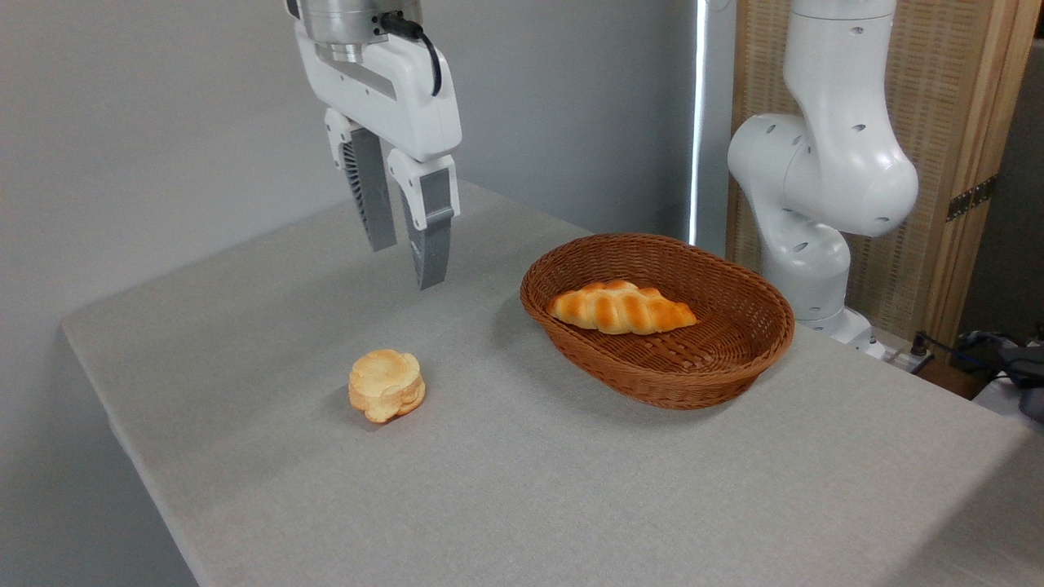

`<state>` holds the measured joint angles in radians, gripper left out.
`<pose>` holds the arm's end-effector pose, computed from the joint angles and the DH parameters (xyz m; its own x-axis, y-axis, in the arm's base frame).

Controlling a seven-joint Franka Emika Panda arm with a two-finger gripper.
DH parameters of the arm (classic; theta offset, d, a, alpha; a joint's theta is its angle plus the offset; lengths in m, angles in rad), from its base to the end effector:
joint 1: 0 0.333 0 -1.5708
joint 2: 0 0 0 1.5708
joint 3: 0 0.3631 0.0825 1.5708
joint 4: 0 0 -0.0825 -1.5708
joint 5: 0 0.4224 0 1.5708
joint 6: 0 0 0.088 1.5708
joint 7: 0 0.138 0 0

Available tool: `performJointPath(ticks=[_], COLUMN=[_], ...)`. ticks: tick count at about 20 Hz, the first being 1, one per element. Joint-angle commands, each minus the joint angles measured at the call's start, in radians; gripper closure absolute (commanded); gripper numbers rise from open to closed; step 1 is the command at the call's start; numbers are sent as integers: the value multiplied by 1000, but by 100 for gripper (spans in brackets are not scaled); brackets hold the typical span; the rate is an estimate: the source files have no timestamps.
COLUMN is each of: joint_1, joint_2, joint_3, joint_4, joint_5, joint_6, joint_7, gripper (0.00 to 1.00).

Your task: Put bread into the basket

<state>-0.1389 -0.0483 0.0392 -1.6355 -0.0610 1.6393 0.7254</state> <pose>0.5800 -0.0655 0.6422 0.6786 -0.7301 0.0805 -0.7331 -0.6800 0.0126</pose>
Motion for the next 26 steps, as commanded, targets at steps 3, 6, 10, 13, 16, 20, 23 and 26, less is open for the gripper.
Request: performJointPath(ticks=[3,6,10,13,16,20,23,26], joint_1=[24,28,41,41,38,38,36,35], joint_2=[35,35,38,38,36,35,35,35], joint_3=[-16,-41,-44,-58,-59,-59,-58,-58], joint_4=[49,48,49,46,46,46,46,48], joint_5=[-20,-10,-8,4,7,6,6,6], joint_6=[-27,-27,-27,-30,-64,-65,-65,-65], joint_7=[-70,-66,-61,-61,-57,-63,-61,-61], gripper=[0,0,0,0,0,0,0,0])
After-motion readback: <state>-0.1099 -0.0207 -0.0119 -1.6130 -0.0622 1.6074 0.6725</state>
